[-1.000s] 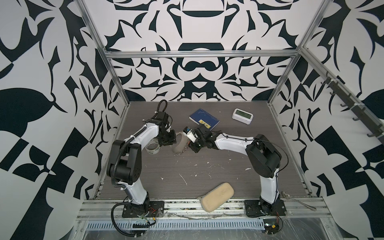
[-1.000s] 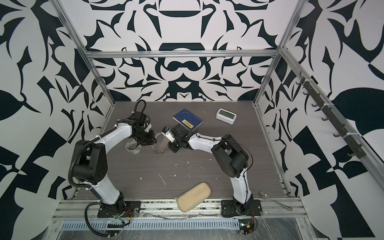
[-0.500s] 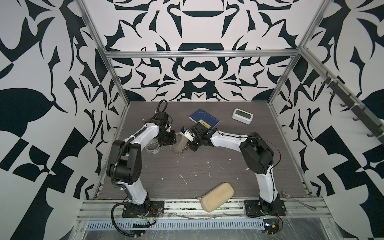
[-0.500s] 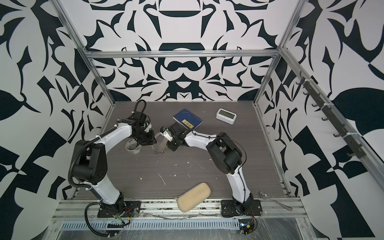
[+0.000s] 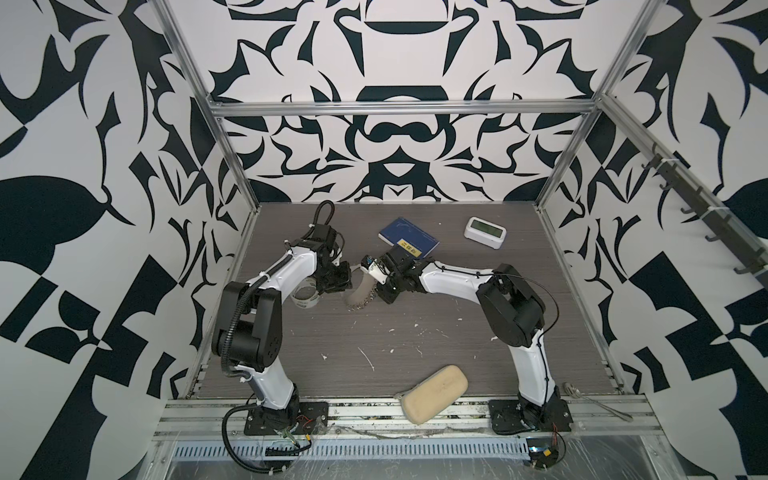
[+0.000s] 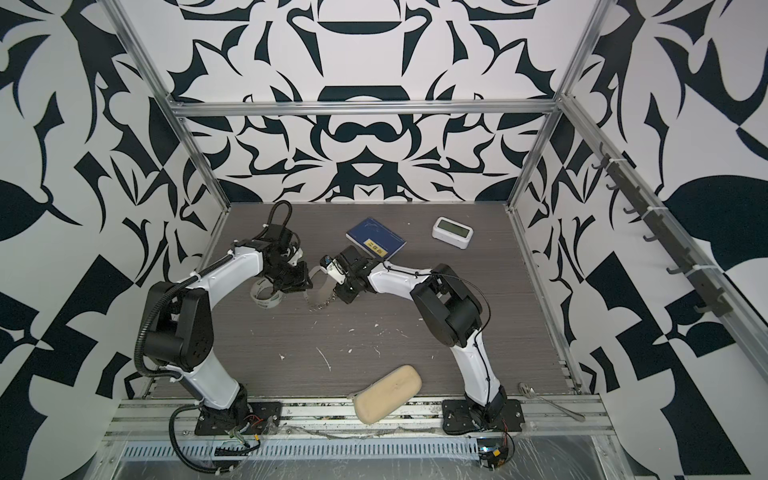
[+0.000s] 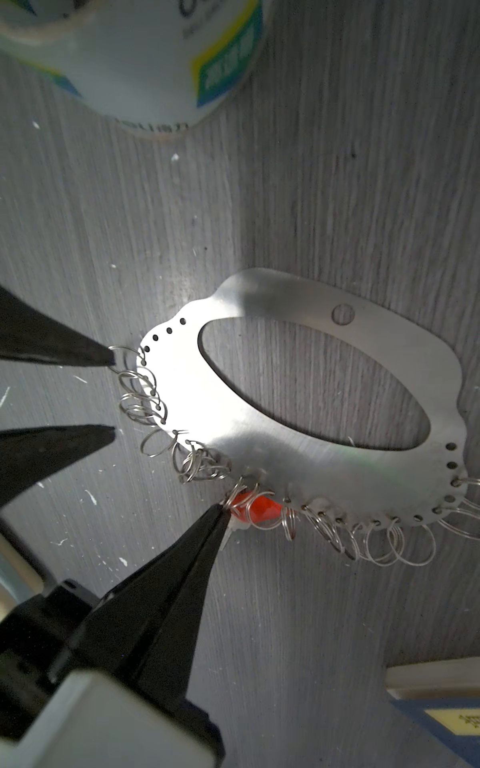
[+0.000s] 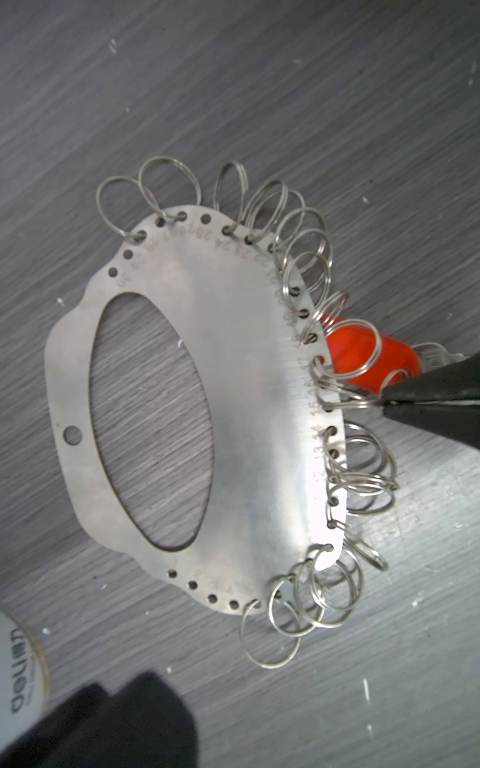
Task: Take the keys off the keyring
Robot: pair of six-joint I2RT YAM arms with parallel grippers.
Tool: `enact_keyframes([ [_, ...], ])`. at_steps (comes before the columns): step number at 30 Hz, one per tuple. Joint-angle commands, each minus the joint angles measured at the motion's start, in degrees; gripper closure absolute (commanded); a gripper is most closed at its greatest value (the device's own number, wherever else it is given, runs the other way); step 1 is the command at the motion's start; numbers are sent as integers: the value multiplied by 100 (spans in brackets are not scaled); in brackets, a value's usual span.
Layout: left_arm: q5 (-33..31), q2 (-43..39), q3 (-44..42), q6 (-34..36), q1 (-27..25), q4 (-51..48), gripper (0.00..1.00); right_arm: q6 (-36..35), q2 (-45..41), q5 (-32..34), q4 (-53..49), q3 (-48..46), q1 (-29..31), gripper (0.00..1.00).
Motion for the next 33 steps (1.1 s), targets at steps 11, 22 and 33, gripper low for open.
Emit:
enact_keyframes([
  [11, -6, -592, -229, 365, 26, -54, 77, -200, -463, -265, 116, -128, 26, 100],
  [22, 1436, -1434, -900, 1934, 26, 728, 87, -300, -1125, -633, 321, -679, 24, 100],
  [33, 1718, -1849, -1137, 2392, 27, 854, 87, -381, -1123, -376, -111, -525, 29, 85],
])
